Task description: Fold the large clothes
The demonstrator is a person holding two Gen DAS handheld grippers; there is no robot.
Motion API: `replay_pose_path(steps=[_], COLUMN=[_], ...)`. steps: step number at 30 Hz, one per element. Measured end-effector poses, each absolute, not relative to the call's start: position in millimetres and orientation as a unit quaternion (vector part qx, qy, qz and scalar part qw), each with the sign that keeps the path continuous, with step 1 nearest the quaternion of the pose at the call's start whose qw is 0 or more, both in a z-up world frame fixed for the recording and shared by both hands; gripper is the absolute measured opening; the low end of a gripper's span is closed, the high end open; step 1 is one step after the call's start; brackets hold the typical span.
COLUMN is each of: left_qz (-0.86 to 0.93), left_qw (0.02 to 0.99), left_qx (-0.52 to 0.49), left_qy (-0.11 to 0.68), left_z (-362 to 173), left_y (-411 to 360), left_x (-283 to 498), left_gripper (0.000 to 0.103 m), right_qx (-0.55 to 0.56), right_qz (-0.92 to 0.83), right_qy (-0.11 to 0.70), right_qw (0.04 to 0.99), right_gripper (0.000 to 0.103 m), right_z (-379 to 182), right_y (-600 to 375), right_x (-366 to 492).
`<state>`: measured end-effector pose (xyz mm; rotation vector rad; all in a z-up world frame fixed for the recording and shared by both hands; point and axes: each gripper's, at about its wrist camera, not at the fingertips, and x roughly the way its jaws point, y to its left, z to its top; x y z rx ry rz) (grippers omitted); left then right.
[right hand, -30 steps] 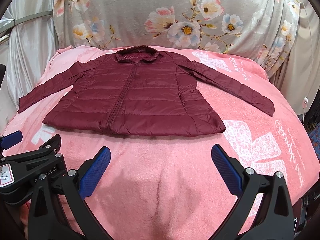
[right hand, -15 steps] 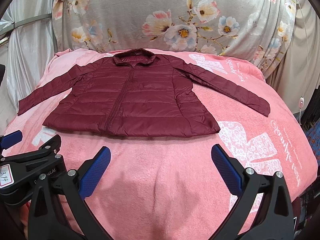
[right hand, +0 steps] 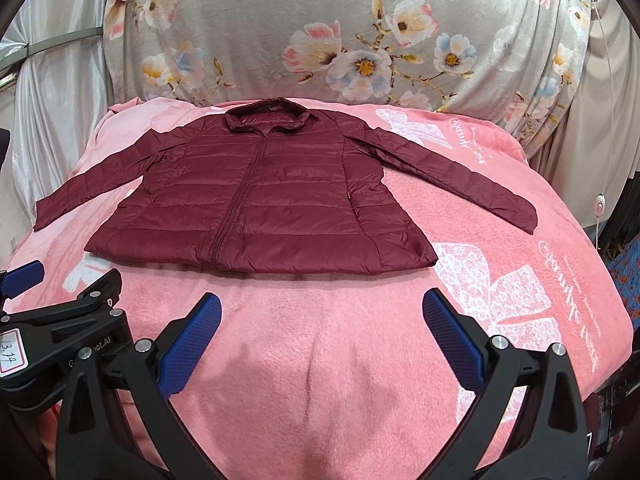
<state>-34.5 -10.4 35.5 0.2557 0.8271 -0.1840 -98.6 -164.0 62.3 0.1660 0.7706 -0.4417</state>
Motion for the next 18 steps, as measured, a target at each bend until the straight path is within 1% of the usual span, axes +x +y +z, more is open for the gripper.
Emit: replay_pose_path(steps=[18], left_qz=[-0.089], left_qw=[0.902], left_qx=[0.124], left_qy=[0.403], left_z=[35.6], left_y=[-8.7], left_x=[-33.5], left_gripper=[0.089], right_qx=[0.08], right_qz=[-0.213], right_qy=[0.374], right_qw=[0.899], right_gripper=[0.098], right_z=[60.5], right_y=[-162.2], right_x=[-97.1])
